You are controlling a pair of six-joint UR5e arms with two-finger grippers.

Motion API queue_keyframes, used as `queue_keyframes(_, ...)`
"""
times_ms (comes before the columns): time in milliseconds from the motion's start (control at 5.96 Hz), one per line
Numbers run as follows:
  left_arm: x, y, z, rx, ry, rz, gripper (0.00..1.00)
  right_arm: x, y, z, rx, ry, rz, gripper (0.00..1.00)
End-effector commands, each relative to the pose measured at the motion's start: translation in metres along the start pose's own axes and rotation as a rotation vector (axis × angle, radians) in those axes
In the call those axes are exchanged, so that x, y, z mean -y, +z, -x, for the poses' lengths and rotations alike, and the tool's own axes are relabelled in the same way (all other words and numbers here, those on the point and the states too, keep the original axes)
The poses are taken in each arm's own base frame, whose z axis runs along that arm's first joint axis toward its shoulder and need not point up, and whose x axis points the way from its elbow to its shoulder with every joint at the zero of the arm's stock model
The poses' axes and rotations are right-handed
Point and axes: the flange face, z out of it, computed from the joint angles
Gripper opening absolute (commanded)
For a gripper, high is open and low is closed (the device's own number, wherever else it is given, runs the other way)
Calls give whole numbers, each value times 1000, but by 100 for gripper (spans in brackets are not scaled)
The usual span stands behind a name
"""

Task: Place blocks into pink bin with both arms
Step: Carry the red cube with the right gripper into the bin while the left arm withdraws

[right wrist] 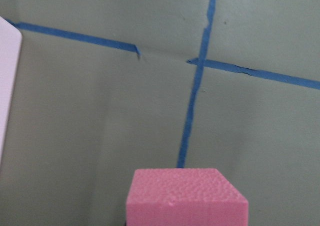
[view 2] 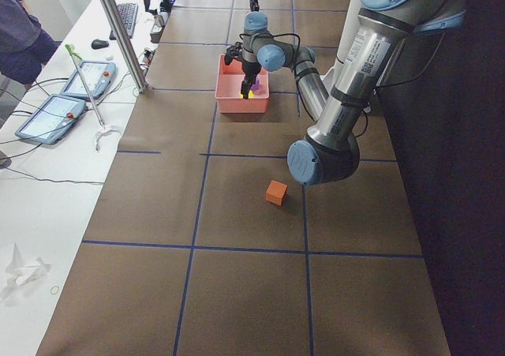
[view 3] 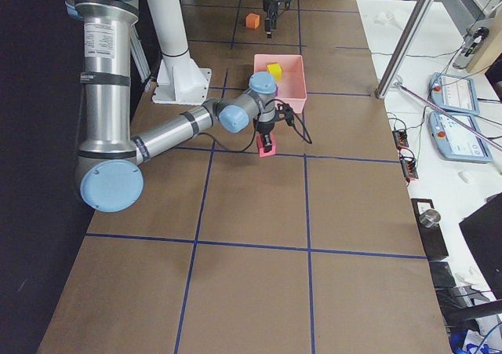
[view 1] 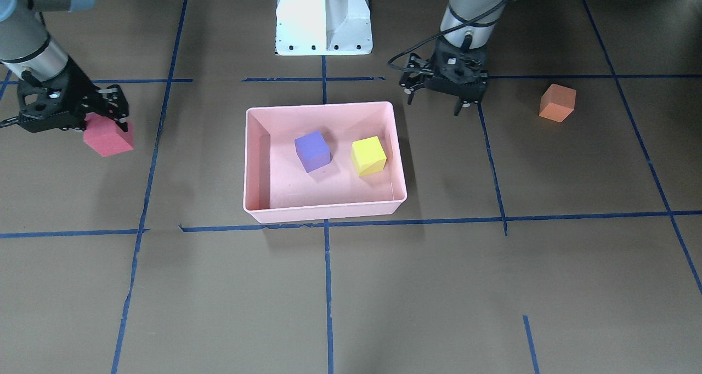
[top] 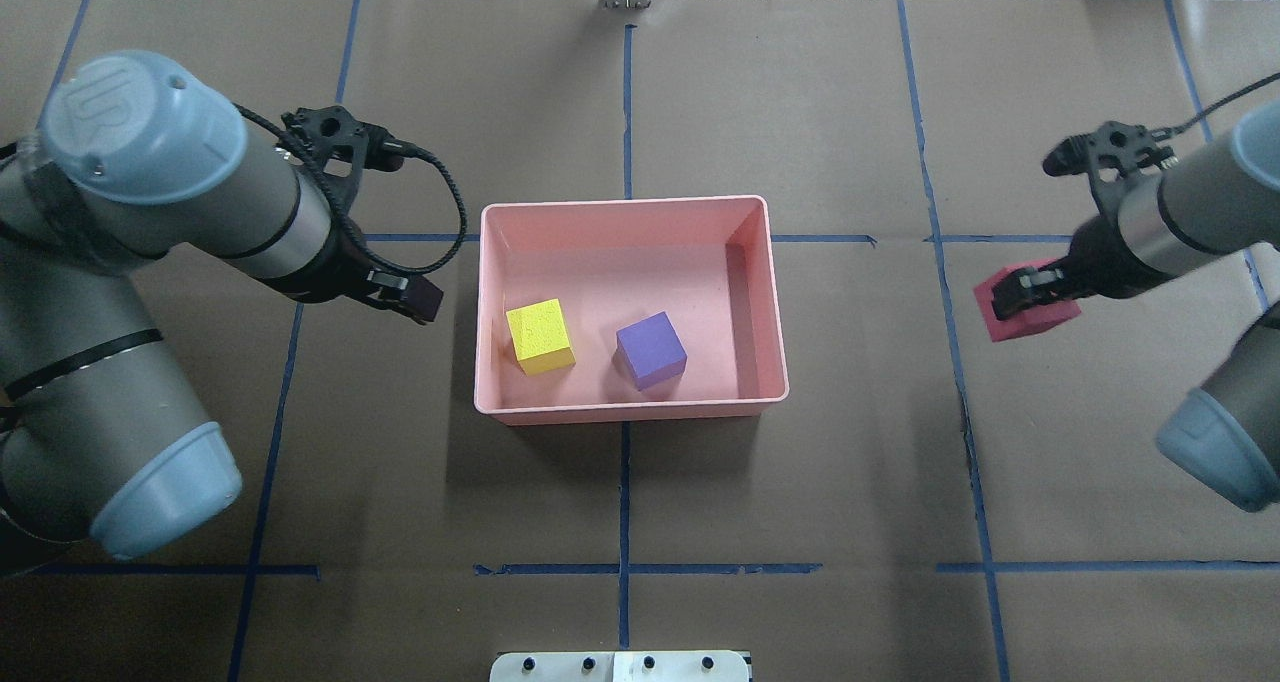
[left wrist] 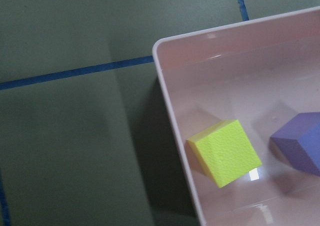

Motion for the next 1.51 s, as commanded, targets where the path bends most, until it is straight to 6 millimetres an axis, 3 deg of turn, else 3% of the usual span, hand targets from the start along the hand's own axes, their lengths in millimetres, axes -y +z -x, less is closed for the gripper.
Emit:
queue_keyframes(0,-19,-10,86,28,117,38,100,44,-47,126,1,122,32,40)
queue_keyframes(168,-31,-14,125,54,178,54,100,54,-44,164,15,180,37,40)
queue_keyframes(336,-45,-10,152,58,207,66,100,70,-35,212,4,220,22,40)
queue_keyframes(504,-57,-3,165,53,215,57,100,73,-11,242,-35,246,10,50)
queue_keyframes(672,-74,3,181,46,221,45,100,68,-3,248,-53,240,2,95)
queue_keyframes(1007,-129,17,226,3,236,23,100,68,-4,252,-52,236,0,100)
queue_keyframes(1175,-156,20,248,3,233,21,100,71,-5,247,-55,224,1,100)
queue_keyframes(1343,-175,23,264,15,219,30,100,80,-11,230,-61,191,-3,100)
